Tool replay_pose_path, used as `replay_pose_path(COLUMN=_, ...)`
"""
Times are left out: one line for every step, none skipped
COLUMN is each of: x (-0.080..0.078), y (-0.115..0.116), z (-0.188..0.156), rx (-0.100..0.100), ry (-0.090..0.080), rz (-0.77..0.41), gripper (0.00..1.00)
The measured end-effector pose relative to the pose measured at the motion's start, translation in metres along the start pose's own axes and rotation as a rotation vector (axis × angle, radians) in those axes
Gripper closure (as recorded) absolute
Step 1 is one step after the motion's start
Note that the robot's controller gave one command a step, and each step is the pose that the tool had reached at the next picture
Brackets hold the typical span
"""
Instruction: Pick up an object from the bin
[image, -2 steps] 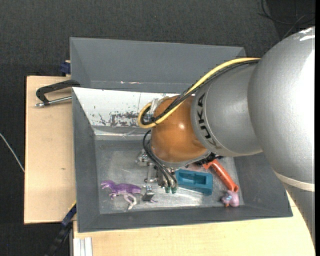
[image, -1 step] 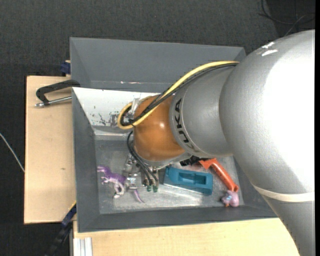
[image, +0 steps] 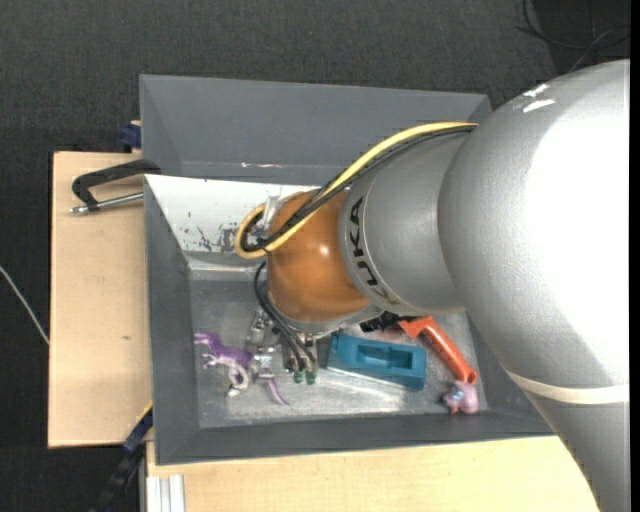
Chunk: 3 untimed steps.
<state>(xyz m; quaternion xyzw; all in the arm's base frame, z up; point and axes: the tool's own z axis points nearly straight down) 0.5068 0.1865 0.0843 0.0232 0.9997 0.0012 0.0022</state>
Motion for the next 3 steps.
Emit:
replay_pose_path(x=-0.014, y=-0.013, z=-0.104, rx=0.000, ry=0.001, rz=-0.007, gripper=1.00)
replay_pose_path(x=-0.014, y=-0.013, z=-0.104, rx=0.000, ry=0.001, rz=-0.007, gripper=1.00)
replay_pose_path(x=-0.011, y=-0.008, z=-0.165, rx=0.000, ry=-0.001, rz=-0.169, gripper=1.00)
